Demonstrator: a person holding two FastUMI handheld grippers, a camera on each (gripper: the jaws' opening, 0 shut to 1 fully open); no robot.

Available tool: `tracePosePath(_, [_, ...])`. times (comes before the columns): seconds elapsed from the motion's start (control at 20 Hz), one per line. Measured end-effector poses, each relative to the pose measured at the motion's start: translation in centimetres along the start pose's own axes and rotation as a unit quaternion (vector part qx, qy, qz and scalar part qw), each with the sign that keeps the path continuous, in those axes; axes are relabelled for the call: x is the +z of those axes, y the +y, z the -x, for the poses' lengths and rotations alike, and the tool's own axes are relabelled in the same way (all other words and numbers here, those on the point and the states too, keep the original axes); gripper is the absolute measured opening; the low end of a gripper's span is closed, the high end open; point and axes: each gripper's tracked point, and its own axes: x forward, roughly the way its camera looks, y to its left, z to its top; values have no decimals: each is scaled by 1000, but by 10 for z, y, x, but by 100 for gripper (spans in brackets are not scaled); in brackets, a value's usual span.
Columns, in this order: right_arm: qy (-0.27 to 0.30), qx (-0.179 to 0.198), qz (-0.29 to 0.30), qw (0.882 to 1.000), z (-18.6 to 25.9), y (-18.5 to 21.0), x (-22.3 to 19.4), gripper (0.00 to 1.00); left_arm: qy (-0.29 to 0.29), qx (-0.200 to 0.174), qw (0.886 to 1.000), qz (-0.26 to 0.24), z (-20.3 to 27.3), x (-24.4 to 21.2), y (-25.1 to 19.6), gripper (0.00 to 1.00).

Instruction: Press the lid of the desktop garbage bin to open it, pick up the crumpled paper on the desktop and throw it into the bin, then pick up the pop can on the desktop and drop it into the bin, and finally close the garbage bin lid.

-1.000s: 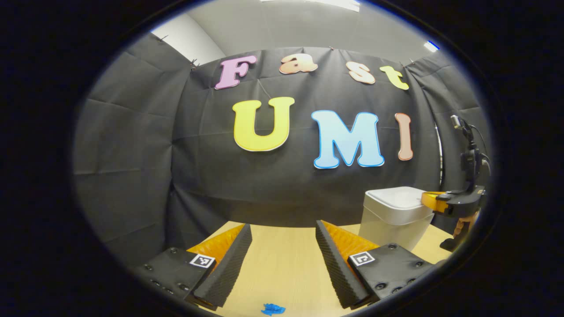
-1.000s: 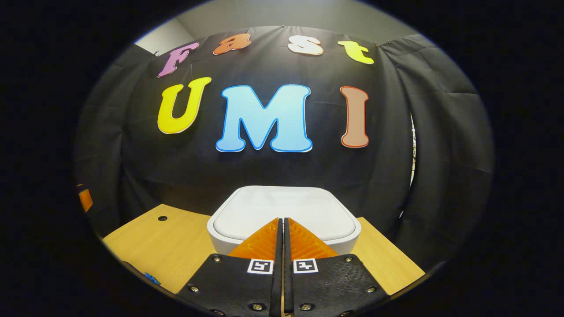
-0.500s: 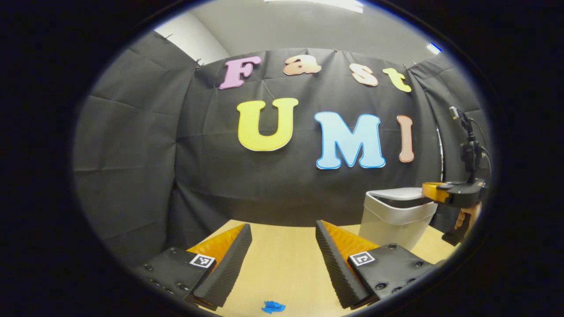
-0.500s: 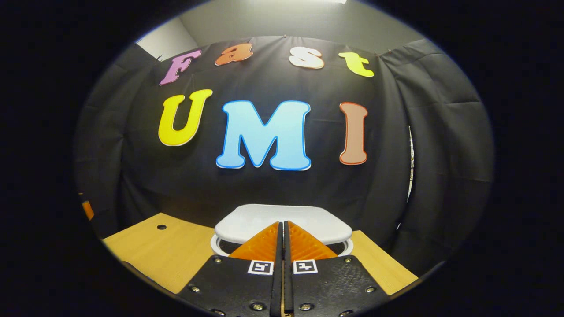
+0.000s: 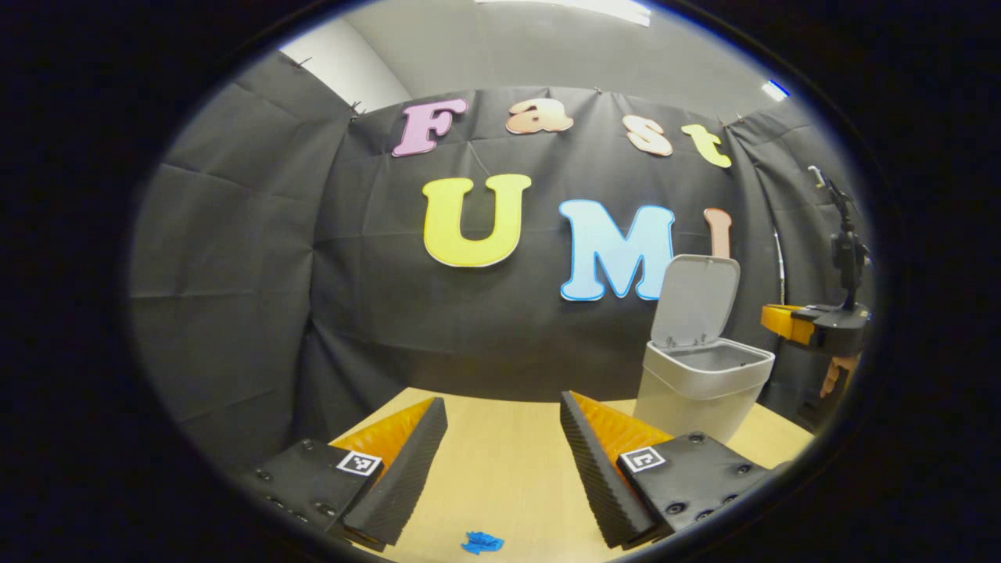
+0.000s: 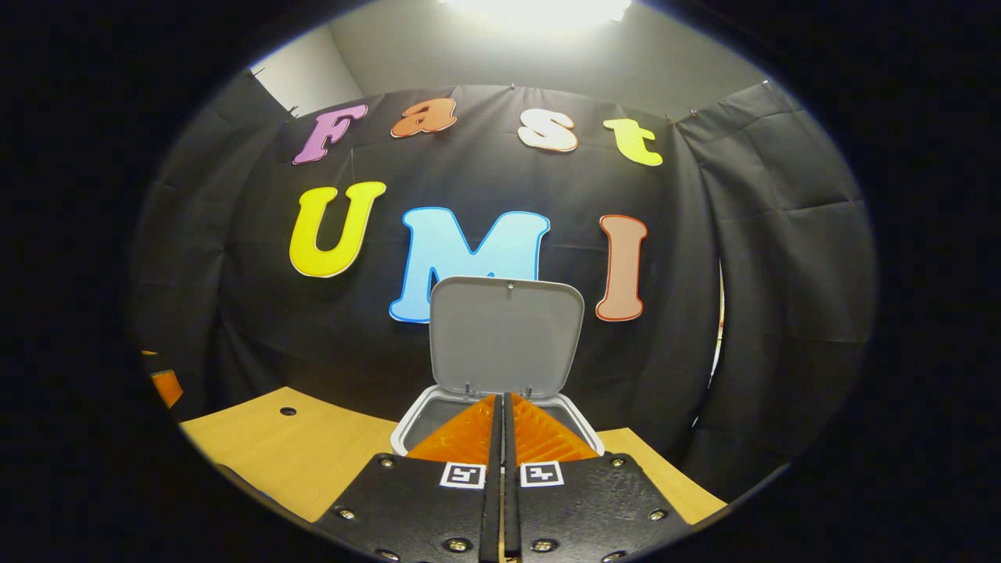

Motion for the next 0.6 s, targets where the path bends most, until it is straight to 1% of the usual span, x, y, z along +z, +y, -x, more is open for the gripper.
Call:
tracePosePath(0.35, [13,3,-6,1000,23,6,-12,2,13,-13,1000,-1,-2,-13,-8,95])
tracePosePath(0.45, [15,-2,-10,1000,32,7,-15,2,15,-13,1000,-2,-3,-16,-8,95])
tracePosePath(0.5, [14,-4,-13,1000,35,8,-16,4,16,-12,1000,-3,-2,-18,-7,95])
tracePosePath(0.55, [10,-4,-16,1000,38,8,-16,8,18,-11,1000,-3,-2,-20,-6,95])
tracePosePath(0.6, [6,-4,-18,1000,42,9,-15,20,21,-11,1000,-3,-2,-23,-4,95])
